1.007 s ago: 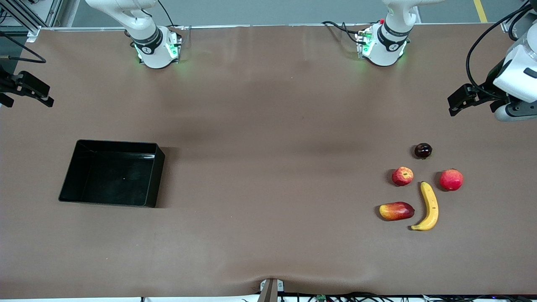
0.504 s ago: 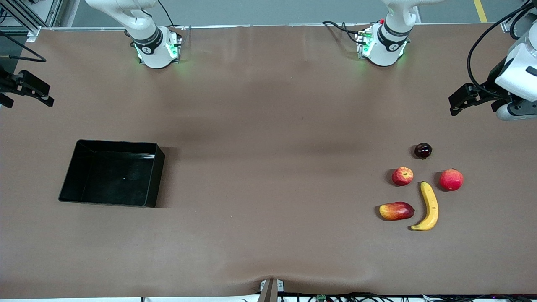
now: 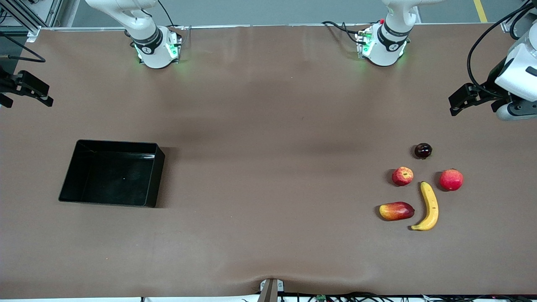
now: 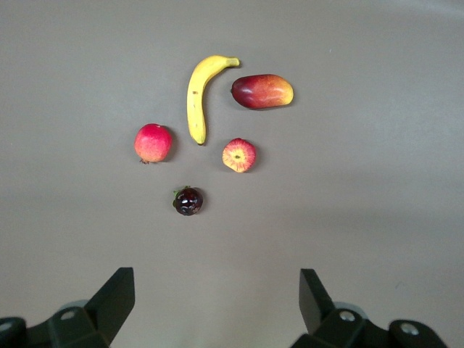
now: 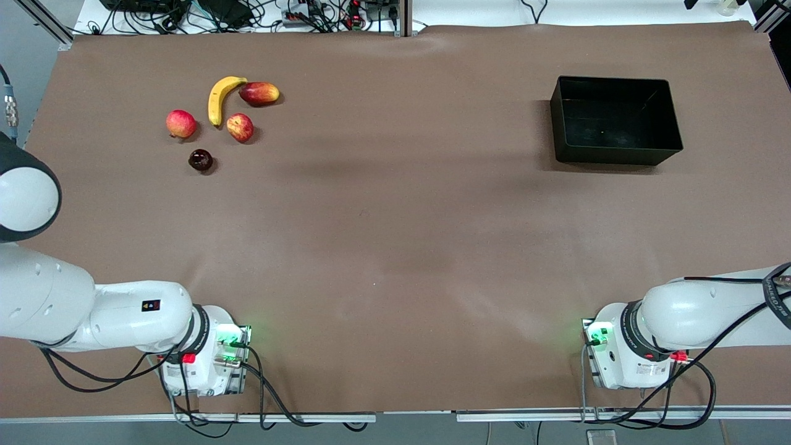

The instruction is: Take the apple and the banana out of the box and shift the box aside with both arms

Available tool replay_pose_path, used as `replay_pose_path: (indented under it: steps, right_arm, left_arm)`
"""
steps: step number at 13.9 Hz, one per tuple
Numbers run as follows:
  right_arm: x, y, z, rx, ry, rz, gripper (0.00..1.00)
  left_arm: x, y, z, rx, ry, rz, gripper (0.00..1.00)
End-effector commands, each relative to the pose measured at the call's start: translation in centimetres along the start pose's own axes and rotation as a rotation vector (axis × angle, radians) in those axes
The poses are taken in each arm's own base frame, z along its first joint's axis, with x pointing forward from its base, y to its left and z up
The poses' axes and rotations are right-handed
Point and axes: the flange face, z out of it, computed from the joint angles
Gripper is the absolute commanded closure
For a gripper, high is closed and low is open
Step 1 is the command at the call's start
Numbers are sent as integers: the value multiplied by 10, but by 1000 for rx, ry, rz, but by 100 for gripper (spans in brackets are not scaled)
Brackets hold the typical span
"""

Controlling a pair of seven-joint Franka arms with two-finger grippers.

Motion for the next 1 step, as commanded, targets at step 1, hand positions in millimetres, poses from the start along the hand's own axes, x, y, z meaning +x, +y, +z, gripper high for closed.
replay_pose_path:
  steps: [1]
  right_arm:
    - [-1,3,-1,14,5,-5,0]
  left_arm:
    - [-2,-3,-3,3,-2,12,0]
